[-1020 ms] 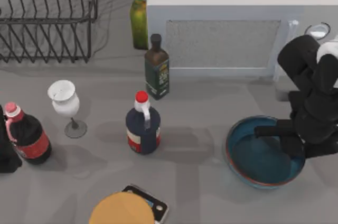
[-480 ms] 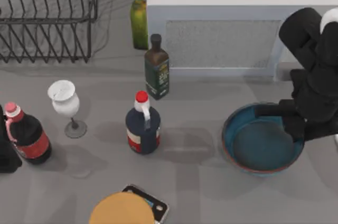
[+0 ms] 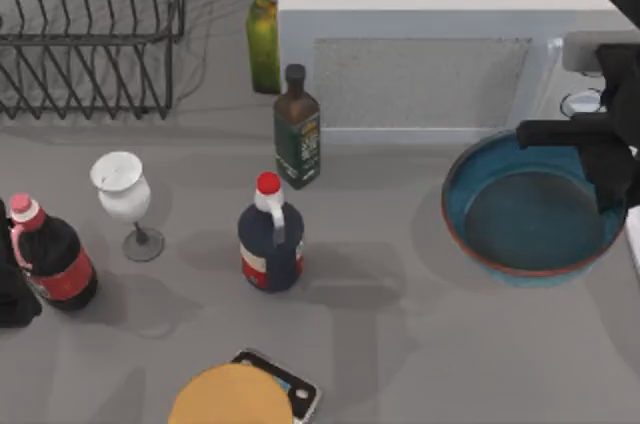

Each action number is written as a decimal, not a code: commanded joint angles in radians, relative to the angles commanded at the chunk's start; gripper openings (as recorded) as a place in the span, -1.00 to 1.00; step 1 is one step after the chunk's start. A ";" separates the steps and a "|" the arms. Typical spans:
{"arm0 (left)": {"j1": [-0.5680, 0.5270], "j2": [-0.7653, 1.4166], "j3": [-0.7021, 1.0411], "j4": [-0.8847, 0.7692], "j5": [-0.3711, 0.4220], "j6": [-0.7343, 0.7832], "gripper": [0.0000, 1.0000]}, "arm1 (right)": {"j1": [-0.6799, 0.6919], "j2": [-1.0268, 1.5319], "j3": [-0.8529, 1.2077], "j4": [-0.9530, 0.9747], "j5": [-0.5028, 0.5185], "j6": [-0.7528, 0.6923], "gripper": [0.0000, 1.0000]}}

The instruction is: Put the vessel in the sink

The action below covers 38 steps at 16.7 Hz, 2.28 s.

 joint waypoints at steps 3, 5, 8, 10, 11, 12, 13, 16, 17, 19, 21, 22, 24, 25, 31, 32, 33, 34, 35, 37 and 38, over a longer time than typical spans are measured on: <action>0.000 0.000 0.000 0.000 0.000 0.000 1.00 | -0.001 -0.005 0.008 -0.009 0.000 -0.001 -1.00; 0.000 0.000 0.000 0.000 0.000 0.000 1.00 | 0.003 -0.002 0.006 -0.006 -0.001 0.001 -1.00; 0.000 0.000 0.000 0.000 0.000 0.000 1.00 | -0.026 -0.002 -0.021 0.023 -0.004 -0.009 -1.00; 0.000 0.000 0.000 0.000 0.000 0.000 1.00 | -0.094 -0.003 -0.078 0.093 -0.013 -0.029 -1.00; 0.000 0.000 0.000 0.000 0.000 0.000 1.00 | -0.143 -0.004 -0.115 0.143 -0.019 -0.041 -1.00; 0.000 0.000 0.000 0.000 0.000 0.000 1.00 | -0.200 -0.005 -0.157 0.203 -0.027 -0.055 -1.00; 0.000 0.000 0.000 0.000 0.000 0.000 1.00 | -0.264 -0.007 -0.204 0.274 -0.037 -0.070 -1.00; 0.000 0.000 0.000 0.000 0.000 0.000 1.00 | -0.472 -0.017 -0.357 0.546 -0.076 -0.123 -1.00; 0.000 0.000 0.000 0.000 0.000 0.000 1.00 | -0.541 -0.021 -0.409 0.656 -0.093 -0.142 -1.00; 0.000 0.000 0.000 0.000 0.000 0.000 1.00 | -0.670 -0.030 -0.508 0.905 -0.131 -0.182 -1.00; 0.000 0.000 0.000 0.000 0.000 0.000 1.00 | -0.780 -0.040 -0.601 1.175 -0.175 -0.223 -1.00; 0.000 0.000 0.000 0.000 0.000 0.000 1.00 | -0.824 -0.048 -0.644 1.311 -0.200 -0.243 -1.00; 0.000 0.000 0.000 0.000 0.000 0.000 1.00 | -0.889 -0.065 -0.718 1.568 -0.254 -0.280 -1.00; 0.000 0.000 0.000 0.000 0.000 0.000 1.00 | -0.911 -0.075 -0.750 1.684 -0.283 -0.297 -1.00; 0.000 0.000 0.000 0.000 0.000 0.000 1.00 | -0.922 -0.153 -0.869 2.170 -0.447 -0.359 -1.00; 0.000 0.000 0.000 0.000 0.000 0.000 1.00 | -0.915 -0.165 -0.879 2.214 -0.467 -0.363 -1.00; 0.000 0.000 0.000 0.000 0.000 0.000 1.00 | -0.909 -0.175 -0.887 2.249 -0.483 -0.366 -1.00; 0.000 0.000 0.000 0.000 0.000 0.000 1.00 | -0.905 -0.183 -0.891 2.273 -0.494 -0.368 -1.00; 0.000 0.000 0.000 0.000 0.000 0.000 1.00 | -0.902 -0.187 -0.894 2.286 -0.501 -0.369 -1.00; 0.000 0.000 0.000 0.000 0.000 0.000 1.00 | -0.902 -0.188 -0.895 2.290 -0.502 -0.369 -1.00; 0.000 0.000 0.000 0.000 0.000 0.000 1.00 | -0.902 -0.188 -0.895 2.290 -0.502 -0.369 -1.00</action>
